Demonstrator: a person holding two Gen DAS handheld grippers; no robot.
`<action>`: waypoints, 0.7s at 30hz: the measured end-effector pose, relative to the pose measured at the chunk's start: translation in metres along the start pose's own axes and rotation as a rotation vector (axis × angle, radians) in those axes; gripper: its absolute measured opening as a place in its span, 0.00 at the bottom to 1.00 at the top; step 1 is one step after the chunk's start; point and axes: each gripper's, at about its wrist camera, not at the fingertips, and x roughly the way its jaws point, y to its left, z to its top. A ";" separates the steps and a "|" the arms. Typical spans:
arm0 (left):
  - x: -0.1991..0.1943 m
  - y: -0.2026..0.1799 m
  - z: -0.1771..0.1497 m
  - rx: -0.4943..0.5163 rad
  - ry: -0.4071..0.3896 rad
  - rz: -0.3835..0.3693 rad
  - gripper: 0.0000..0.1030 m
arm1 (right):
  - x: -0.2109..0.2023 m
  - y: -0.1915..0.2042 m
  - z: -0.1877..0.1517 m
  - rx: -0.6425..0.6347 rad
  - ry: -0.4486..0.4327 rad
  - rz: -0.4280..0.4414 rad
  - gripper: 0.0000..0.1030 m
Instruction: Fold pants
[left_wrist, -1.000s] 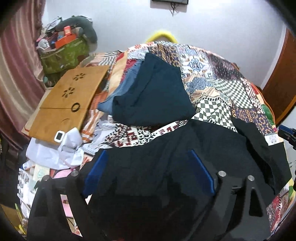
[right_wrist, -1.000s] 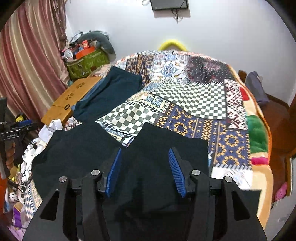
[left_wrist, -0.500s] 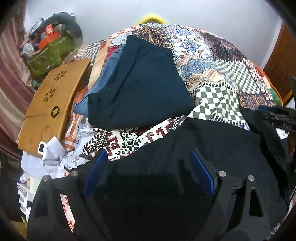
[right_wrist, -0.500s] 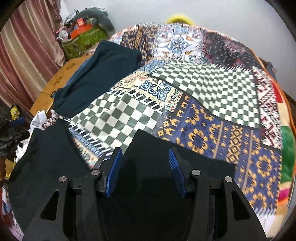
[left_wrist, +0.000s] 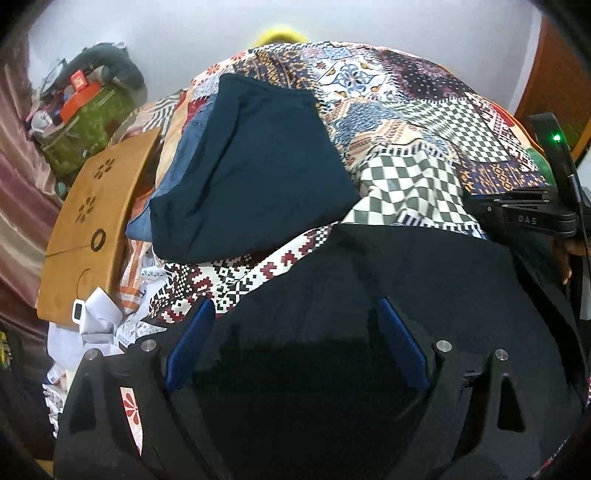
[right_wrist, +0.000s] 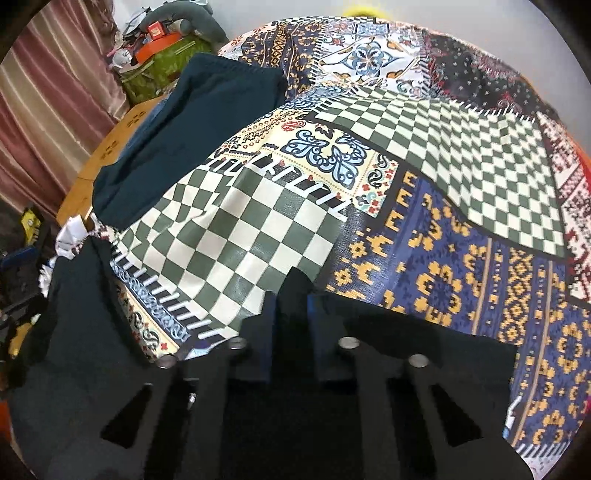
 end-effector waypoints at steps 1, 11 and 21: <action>-0.004 -0.004 -0.001 0.011 -0.006 0.000 0.87 | -0.006 0.001 -0.003 -0.005 -0.013 -0.009 0.08; -0.036 -0.058 -0.010 0.122 -0.043 -0.041 0.90 | -0.121 -0.028 -0.034 0.039 -0.207 -0.057 0.07; -0.052 -0.137 -0.026 0.198 0.029 -0.185 0.91 | -0.251 -0.058 -0.081 0.127 -0.415 -0.120 0.07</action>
